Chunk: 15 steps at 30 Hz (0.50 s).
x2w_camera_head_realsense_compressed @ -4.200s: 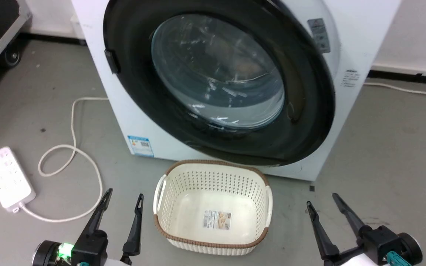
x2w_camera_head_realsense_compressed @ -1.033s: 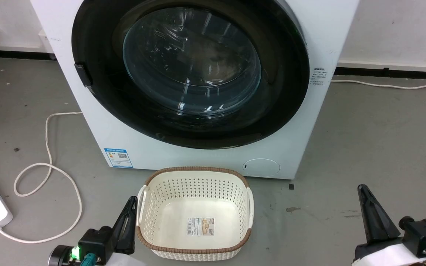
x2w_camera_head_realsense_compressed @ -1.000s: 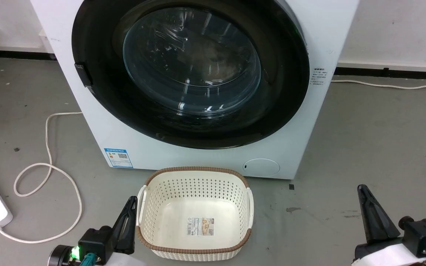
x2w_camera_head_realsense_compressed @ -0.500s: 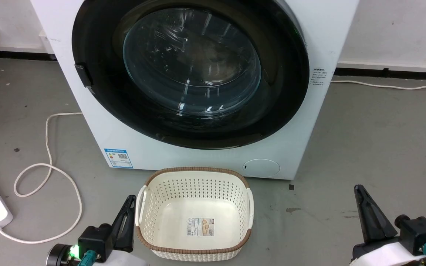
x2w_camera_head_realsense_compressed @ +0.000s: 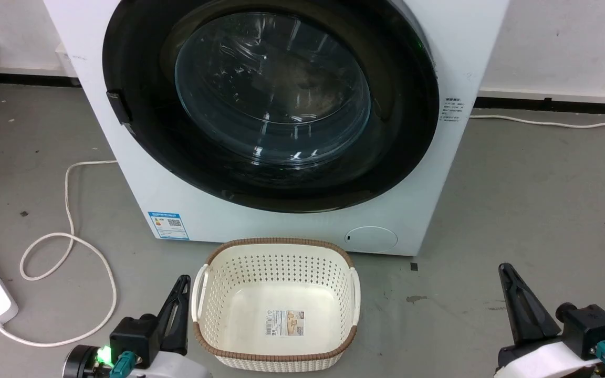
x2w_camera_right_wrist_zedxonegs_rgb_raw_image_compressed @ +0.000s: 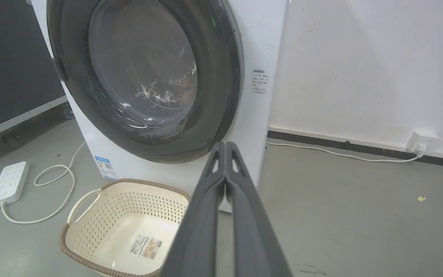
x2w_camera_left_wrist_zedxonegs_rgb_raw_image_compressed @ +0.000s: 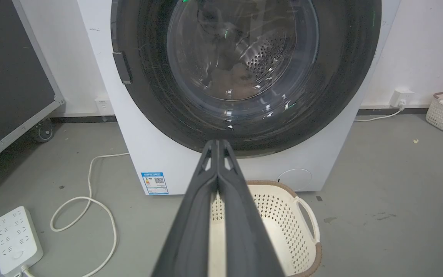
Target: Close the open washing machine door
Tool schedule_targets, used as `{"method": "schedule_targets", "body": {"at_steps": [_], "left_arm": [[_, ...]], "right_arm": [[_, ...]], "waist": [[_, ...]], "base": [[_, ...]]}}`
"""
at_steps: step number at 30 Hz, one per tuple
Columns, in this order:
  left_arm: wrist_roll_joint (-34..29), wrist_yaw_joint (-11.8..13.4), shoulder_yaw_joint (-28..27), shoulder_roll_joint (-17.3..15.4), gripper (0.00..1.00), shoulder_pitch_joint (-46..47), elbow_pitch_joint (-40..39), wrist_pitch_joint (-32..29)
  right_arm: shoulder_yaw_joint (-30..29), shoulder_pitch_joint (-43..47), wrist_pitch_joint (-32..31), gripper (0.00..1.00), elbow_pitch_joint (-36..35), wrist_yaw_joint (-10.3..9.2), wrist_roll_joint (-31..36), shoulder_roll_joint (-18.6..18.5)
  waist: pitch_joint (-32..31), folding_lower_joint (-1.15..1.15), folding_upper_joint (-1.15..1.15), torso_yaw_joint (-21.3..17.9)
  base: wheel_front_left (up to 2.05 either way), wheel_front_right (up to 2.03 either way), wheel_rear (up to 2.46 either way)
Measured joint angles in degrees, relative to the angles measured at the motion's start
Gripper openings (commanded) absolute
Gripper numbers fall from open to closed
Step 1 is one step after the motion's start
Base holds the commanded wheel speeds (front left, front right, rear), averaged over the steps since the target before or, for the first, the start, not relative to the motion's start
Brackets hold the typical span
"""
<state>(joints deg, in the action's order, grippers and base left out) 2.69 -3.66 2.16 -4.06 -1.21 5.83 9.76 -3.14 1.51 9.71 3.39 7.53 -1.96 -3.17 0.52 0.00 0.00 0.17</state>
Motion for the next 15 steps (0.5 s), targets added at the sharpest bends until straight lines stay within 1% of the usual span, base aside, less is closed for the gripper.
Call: {"method": "schedule_targets", "body": {"at_steps": [15], "left_arm": [[-0.2,0.5,-0.5,0.1,0.0,0.0,-1.0,-1.7]], "right_arm": [[0.6,0.0,-1.6,0.0,-0.4,0.0,0.2,0.0]], "waist": [[-0.1,0.0,0.0,0.0]], "base": [[0.0,0.0,0.0]]}}
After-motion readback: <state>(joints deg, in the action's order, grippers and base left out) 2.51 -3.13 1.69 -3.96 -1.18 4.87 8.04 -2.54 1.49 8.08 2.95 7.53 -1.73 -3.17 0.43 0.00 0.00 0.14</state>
